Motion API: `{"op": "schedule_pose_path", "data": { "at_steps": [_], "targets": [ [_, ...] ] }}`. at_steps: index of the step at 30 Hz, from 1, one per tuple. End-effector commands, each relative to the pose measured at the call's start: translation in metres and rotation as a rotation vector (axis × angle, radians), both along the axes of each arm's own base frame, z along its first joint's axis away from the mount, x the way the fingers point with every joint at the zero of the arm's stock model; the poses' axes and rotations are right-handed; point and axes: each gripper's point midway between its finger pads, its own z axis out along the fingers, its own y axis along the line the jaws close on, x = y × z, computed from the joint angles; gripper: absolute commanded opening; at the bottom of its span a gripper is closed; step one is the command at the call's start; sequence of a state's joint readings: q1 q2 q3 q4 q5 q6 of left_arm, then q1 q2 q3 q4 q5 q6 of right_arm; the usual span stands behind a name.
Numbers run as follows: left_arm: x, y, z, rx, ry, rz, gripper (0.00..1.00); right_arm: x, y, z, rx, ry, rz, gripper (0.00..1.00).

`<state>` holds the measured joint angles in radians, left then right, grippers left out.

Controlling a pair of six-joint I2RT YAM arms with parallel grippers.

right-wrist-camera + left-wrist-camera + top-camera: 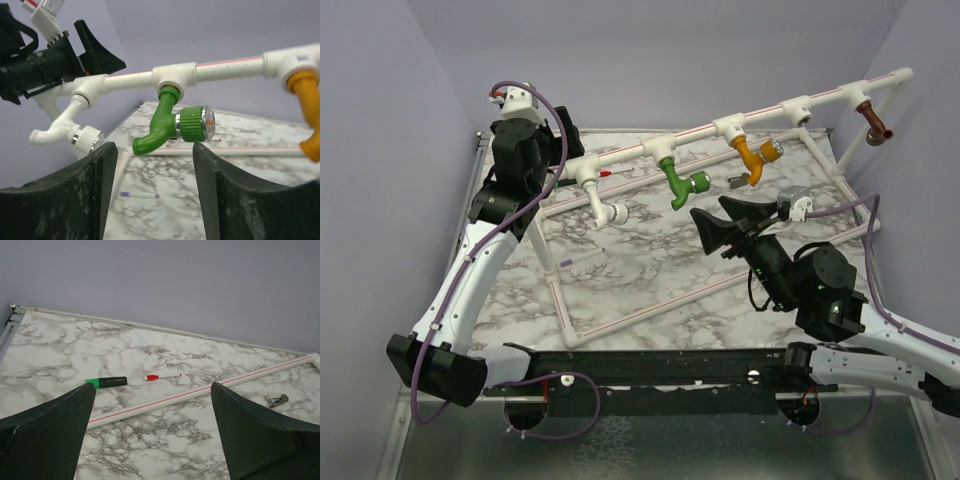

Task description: Install the water faucets

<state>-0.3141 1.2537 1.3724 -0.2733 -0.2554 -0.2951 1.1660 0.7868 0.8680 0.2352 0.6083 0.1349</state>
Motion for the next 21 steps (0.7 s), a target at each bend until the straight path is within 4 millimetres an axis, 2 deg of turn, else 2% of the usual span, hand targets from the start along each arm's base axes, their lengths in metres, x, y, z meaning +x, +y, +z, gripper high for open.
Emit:
{"op": "schedule_pose_path", "data": {
  "at_steps": [1,5,7,10,17,21],
  "targets": [
    [-0.017,-0.016,-0.092,0.086,0.297,-0.098,0.99,-0.011,-0.003,0.014,-0.384,-0.26,0.037,0.67],
    [-0.017,-0.016,-0.092,0.086,0.298,-0.098,0.99,-0.018,0.003,0.016,-0.616,-0.433,0.09,0.69],
    [-0.017,-0.016,-0.092,0.086,0.298,-0.097,0.99,-0.022,0.007,0.008,-0.735,-0.505,0.126,0.71],
    [-0.017,-0.016,-0.092,0.086,0.298,-0.096,0.99,-0.02,0.007,0.006,-0.866,-0.606,0.117,0.72],
    [-0.017,-0.017,-0.094,0.087,0.302,-0.097,0.99,-0.003,0.009,-0.014,-1.25,-0.782,0.055,0.75],
    [-0.017,-0.016,-0.094,0.089,0.301,-0.096,0.99,0.008,0.013,-0.015,-1.392,-0.866,-0.015,0.76]
  ]
}}
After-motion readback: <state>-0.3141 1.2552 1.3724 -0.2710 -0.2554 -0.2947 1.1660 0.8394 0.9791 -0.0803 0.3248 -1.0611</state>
